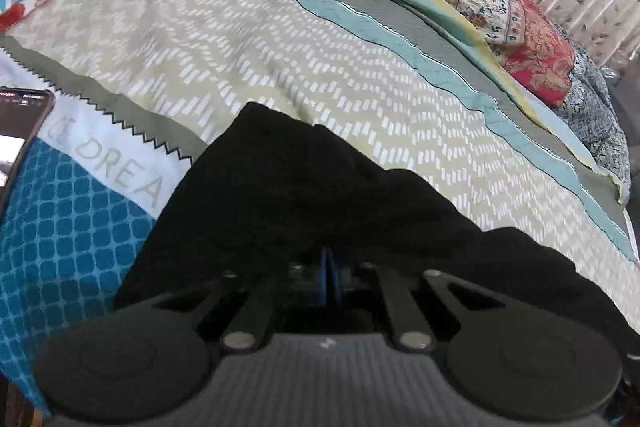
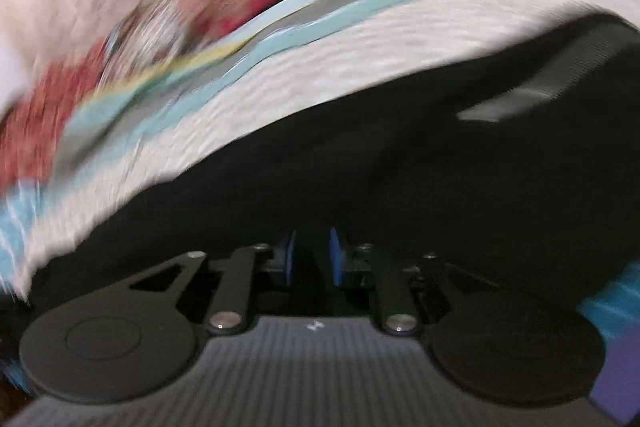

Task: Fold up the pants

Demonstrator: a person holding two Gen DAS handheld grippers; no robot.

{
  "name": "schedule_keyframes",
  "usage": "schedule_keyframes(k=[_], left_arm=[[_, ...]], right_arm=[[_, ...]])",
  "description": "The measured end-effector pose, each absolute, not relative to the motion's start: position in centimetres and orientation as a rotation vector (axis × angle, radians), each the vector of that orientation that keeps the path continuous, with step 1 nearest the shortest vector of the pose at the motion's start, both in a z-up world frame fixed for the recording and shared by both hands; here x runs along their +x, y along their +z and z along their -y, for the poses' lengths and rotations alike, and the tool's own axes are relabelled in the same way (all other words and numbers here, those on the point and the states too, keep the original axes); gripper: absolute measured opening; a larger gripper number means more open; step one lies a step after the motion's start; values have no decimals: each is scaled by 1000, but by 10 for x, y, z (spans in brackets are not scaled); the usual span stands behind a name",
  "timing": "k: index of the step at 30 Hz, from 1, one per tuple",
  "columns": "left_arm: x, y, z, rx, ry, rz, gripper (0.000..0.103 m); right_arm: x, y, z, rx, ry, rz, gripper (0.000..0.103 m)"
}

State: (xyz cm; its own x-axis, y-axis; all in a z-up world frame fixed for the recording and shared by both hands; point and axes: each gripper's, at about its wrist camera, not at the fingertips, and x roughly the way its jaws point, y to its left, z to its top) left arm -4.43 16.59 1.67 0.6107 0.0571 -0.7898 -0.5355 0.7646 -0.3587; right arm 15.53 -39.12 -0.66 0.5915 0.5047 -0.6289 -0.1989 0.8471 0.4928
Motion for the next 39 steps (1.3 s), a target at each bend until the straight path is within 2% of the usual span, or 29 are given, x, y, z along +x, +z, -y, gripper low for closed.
schedule_keyframes(k=[1, 3, 7, 11, 13, 23, 25, 26, 27, 28, 29, 32, 39], left_arm=[[-44, 23, -161, -613, 376, -854, 8], [-42, 40, -148, -598, 357, -832, 14], [-24, 67, -107, -555, 247, -815, 14], [3, 75, -54, -538, 107, -856, 20], [13, 73, -28, -529, 47, -888, 23], [32, 57, 44, -532, -116, -1013, 23], [34, 53, 55, -514, -131, -1033, 23], [36, 52, 58, -511, -141, -1041, 23], [36, 50, 61, -511, -148, -1046, 23], [36, 49, 64, -509, -153, -1049, 23], [35, 48, 65, -507, -155, -1052, 23], [31, 50, 60, -514, -153, -1051, 23], [25, 44, 42, -608, -135, -1044, 23]], right_arm=[[148, -2, 416, 463, 387, -804, 28], [133, 6, 460, 572, 326, -694, 52], [107, 0, 534, 729, 115, -524, 60], [112, -14, 547, 779, 35, -496, 76], [113, -21, 547, 798, 27, -499, 78], [108, -37, 568, 804, -45, -516, 79], [114, -37, 566, 794, -41, -521, 77], [119, -36, 565, 780, -36, -524, 70], [121, -33, 563, 755, -43, -531, 54], [124, -31, 559, 721, -57, -540, 45], [126, -29, 556, 683, -67, -551, 27], [126, -14, 544, 625, -44, -533, 21], [118, 52, 468, 351, 249, -437, 19]])
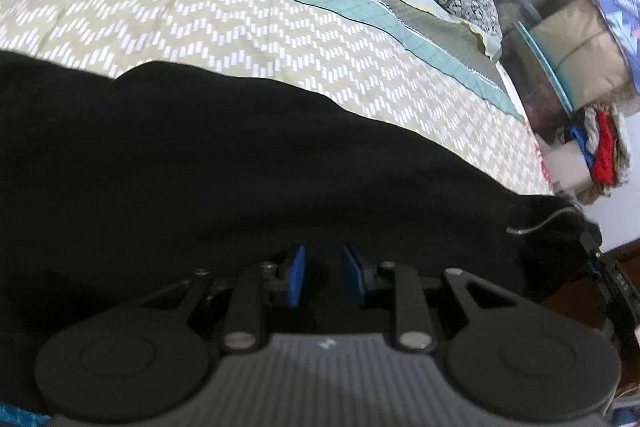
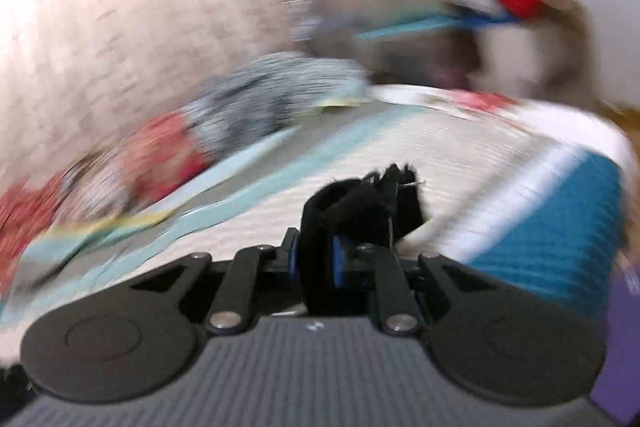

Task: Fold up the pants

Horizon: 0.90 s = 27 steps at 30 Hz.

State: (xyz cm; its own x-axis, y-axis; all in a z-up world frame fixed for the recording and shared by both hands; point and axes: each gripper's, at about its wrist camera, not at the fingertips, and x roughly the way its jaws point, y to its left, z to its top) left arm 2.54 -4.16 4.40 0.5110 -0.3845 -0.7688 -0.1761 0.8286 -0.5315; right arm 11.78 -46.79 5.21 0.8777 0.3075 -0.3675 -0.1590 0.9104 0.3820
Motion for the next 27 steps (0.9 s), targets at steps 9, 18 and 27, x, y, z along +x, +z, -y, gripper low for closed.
schedule_keyframes(k=[9, 18, 27], left_arm=[[20, 47, 40, -654, -199, -1002, 36], [34, 42, 55, -636, -243, -1026, 45], [69, 37, 121, -487, -323, -1088, 47]], right_arm=[[86, 31, 310, -26, 779, -601, 19], [76, 31, 311, -75, 866, -662, 53], [117, 30, 422, 251, 526, -663, 48]])
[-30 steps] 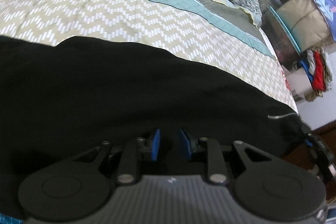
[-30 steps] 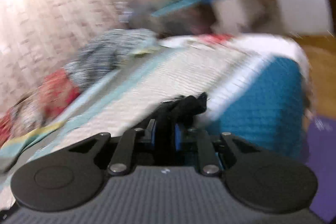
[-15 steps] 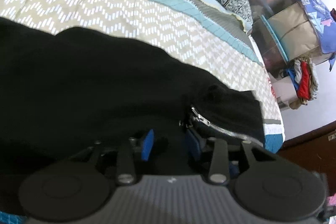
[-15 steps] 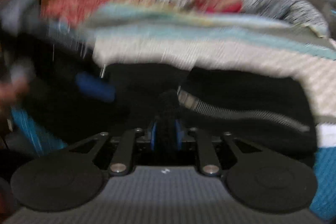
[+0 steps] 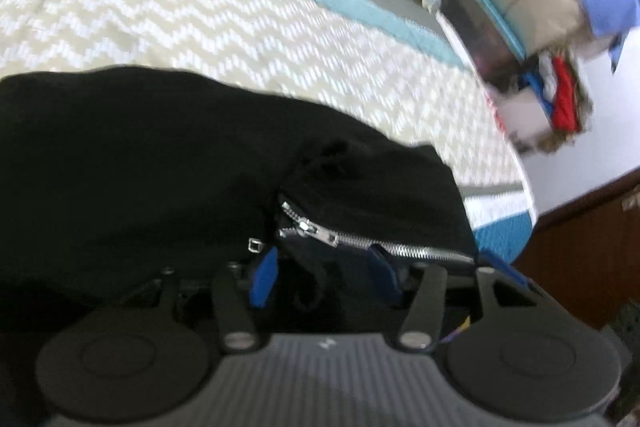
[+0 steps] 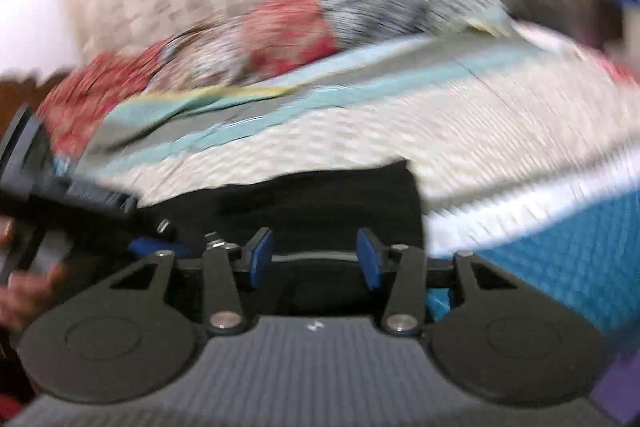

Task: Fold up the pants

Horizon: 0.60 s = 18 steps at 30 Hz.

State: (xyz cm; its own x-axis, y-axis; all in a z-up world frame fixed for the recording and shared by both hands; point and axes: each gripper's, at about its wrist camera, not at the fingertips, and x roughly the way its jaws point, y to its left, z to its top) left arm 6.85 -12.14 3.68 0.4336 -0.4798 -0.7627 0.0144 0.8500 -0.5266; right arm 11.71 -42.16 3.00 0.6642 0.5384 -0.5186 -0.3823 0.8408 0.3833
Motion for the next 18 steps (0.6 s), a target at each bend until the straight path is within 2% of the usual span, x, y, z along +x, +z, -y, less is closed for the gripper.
schedule_keyframes(k=[1, 2, 3, 11, 18], left_arm=[[68, 35, 128, -428, -304, -1087, 39], [69, 32, 136, -355, -282, -1097, 34], [70, 25, 139, -323, -274, -1111, 32], [71, 17, 131, -361, -286, -1108, 33], [55, 47, 113, -347, -257, -1035, 41]], right_arm=[[125, 18, 431, 303, 507, -694, 46], [132, 6, 434, 325, 483, -735, 43], [140, -6, 434, 327, 460, -780, 34], [139, -17, 419, 259, 438, -731, 36], [130, -5, 425, 296, 428, -707, 48]])
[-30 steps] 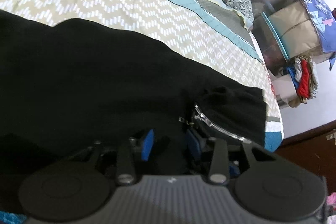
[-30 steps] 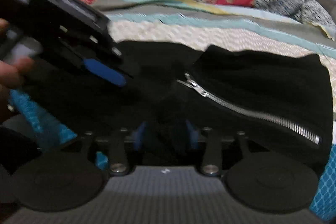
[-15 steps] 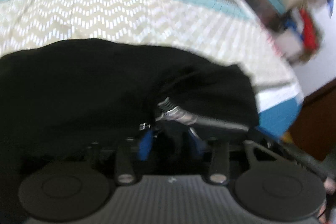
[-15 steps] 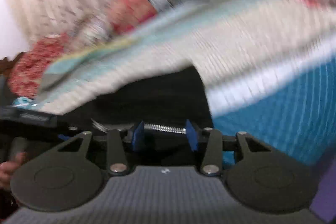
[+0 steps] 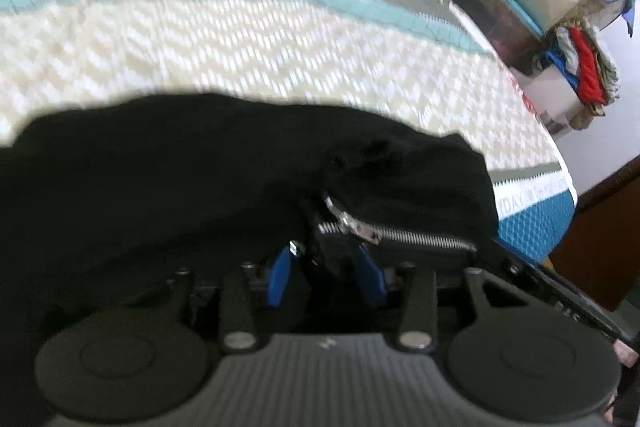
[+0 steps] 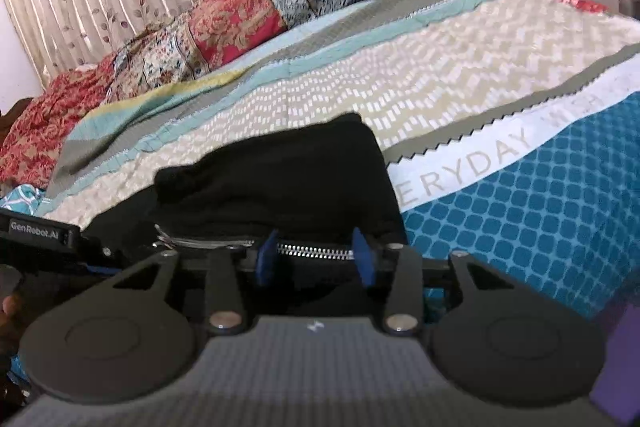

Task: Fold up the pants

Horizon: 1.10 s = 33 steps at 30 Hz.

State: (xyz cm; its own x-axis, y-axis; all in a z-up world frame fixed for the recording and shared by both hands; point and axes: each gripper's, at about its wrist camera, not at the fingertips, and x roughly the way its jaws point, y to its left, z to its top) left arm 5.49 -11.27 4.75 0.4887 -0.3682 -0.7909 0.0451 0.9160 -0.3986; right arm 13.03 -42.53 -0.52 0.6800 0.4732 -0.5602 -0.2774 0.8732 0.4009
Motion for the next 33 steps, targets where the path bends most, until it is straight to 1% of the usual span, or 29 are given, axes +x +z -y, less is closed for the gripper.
schedule_keyframes(k=[2, 6, 11, 15, 18, 20, 22, 26, 27, 33], left_arm=[[50, 59, 101, -354, -240, -996, 43], [43, 73, 69, -395, -151, -958, 45], [35, 75, 40, -504, -49, -962, 45], [32, 76, 41, -500, -2, -970, 45], [32, 80, 48, -497, 23, -974, 45], [32, 84, 54, -504, 33, -973, 45], [29, 88, 62, -503, 36, -967, 46], [23, 96, 82, -472, 31, -954, 49], [21, 98, 85, -461, 31, -951, 50], [18, 103, 97, -436, 65, -949, 50]], right_arm=[[122, 4, 424, 265, 400, -656, 51], [119, 18, 424, 272, 421, -584, 51], [122, 21, 398, 280, 502, -582, 51], [122, 6, 362, 284, 581, -649, 51], [135, -26, 344, 301, 584, -789, 52], [133, -29, 342, 289, 592, -743, 52], [133, -26, 341, 284, 592, -746, 55], [131, -22, 341, 271, 597, -739, 55], [126, -18, 342, 268, 592, -734, 57], [97, 6, 347, 244, 601, -556, 61]])
